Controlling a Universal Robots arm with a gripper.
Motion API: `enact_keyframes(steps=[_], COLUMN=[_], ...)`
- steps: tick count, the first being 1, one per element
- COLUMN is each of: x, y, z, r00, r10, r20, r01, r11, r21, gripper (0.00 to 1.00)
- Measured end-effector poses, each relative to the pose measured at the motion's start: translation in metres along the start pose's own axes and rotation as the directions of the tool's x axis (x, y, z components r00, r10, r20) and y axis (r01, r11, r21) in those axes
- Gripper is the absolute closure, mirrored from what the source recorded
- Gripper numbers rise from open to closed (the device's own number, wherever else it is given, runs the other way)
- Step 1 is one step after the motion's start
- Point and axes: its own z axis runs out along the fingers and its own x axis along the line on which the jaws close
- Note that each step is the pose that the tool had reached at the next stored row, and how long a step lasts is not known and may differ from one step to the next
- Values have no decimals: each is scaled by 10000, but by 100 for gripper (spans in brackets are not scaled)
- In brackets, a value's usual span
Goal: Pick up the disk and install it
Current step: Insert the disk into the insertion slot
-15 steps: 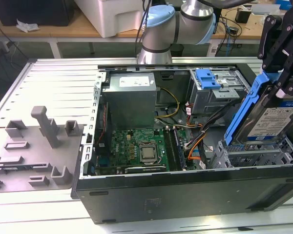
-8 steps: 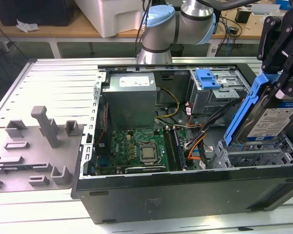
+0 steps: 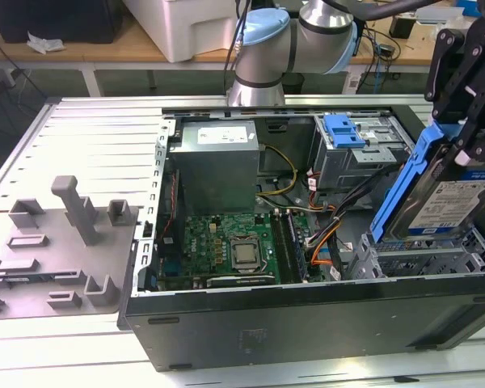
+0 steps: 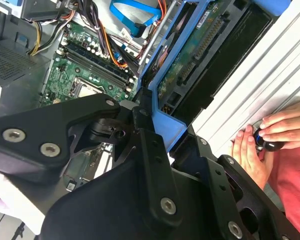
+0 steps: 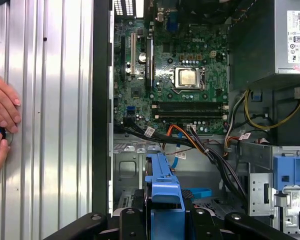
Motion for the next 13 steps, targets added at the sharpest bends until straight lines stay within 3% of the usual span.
enact_keyframes(steps=[13], x=[1], y=[-3], z=[36], r00=[10000], r10=[-60], r20=[-29], r01=[60], r11=[10000], r21=[-1], gripper=[63])
